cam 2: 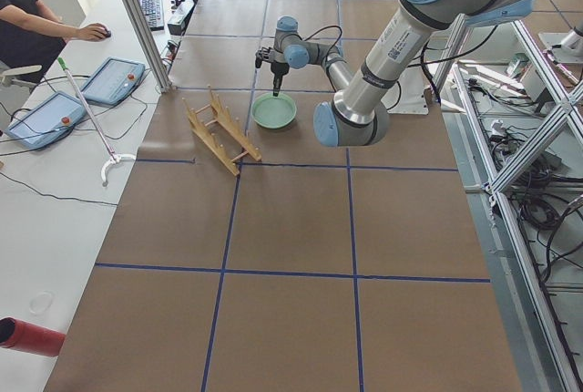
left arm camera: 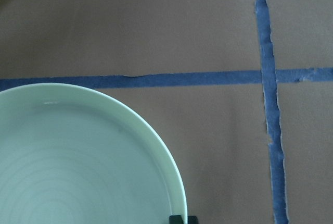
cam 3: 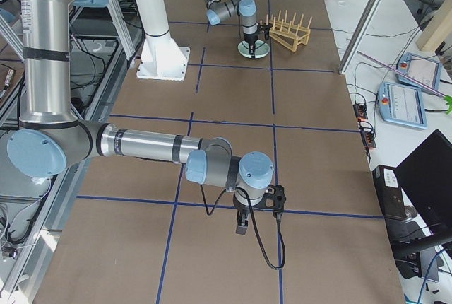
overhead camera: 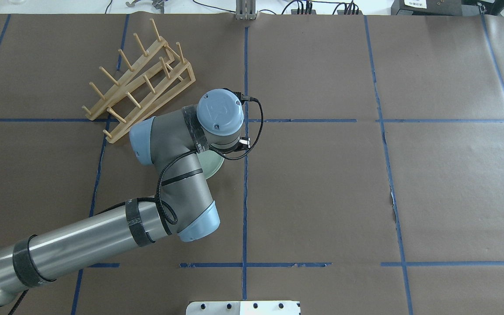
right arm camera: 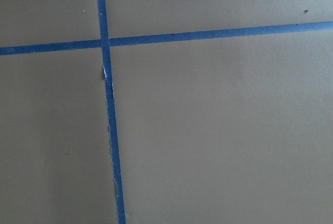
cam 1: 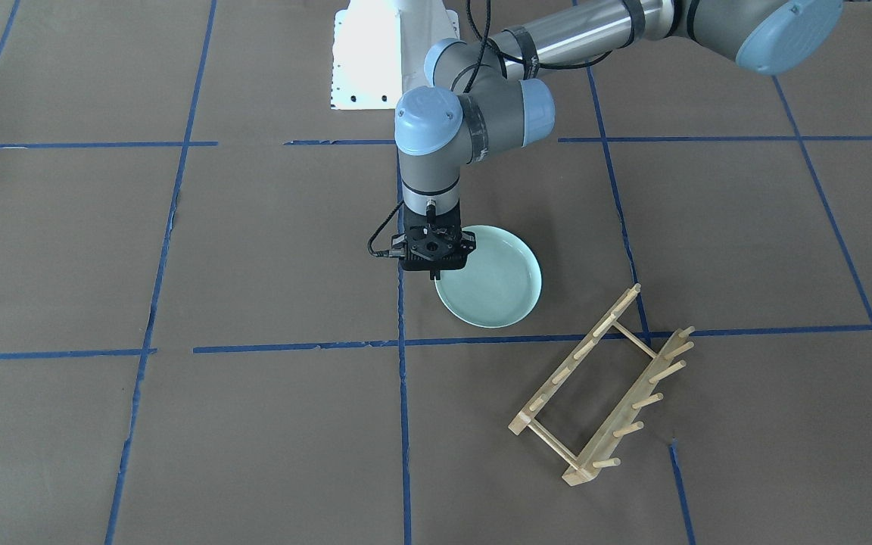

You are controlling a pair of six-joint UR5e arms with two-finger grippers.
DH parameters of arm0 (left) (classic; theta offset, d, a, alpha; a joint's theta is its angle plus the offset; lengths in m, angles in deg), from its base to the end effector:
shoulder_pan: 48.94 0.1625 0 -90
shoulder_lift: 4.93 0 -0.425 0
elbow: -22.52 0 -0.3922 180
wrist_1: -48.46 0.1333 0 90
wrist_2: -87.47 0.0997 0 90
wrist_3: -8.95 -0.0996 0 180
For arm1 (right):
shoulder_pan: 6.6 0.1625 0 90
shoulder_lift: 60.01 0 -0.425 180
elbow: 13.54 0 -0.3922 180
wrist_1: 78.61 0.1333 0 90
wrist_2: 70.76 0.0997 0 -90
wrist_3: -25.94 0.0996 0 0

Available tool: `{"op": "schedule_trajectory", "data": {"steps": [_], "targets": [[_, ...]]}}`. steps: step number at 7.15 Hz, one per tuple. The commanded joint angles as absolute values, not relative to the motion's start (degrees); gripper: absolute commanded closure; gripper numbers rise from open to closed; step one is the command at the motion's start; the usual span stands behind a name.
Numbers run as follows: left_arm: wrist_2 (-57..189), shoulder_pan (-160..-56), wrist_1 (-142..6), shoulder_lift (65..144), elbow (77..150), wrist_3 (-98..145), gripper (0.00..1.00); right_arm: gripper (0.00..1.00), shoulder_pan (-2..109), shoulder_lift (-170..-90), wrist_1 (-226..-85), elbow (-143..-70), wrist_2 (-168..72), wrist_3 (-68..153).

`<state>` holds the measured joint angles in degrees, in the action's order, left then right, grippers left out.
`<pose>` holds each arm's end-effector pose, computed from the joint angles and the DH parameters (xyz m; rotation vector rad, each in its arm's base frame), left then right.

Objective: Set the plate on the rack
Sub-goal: 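Lower the left gripper to the plate rim and close on it, then lift the plate with the left gripper and tilt it upright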

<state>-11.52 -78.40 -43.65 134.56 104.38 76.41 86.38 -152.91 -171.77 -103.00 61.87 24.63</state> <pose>0.6017 -0.4751 0.1823 0.1976 0.7458 -0.0552 0.0897 -0.4566 0.6947 -0.0819 -0.7469 0.0706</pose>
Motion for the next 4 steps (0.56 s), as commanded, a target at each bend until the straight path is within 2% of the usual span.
{"op": "schedule_trajectory", "data": {"steps": [1,4], "targets": [[-11.94,-79.70,-32.28,134.64,115.97,76.37,1.00,0.00,86.39,-152.91,-171.77,-103.01,61.87,24.63],[-16.33,-86.09,-23.00,135.26,128.66,76.28,1.00,0.00,86.39,-152.91,-171.77,-103.01,61.87,24.63]]}}
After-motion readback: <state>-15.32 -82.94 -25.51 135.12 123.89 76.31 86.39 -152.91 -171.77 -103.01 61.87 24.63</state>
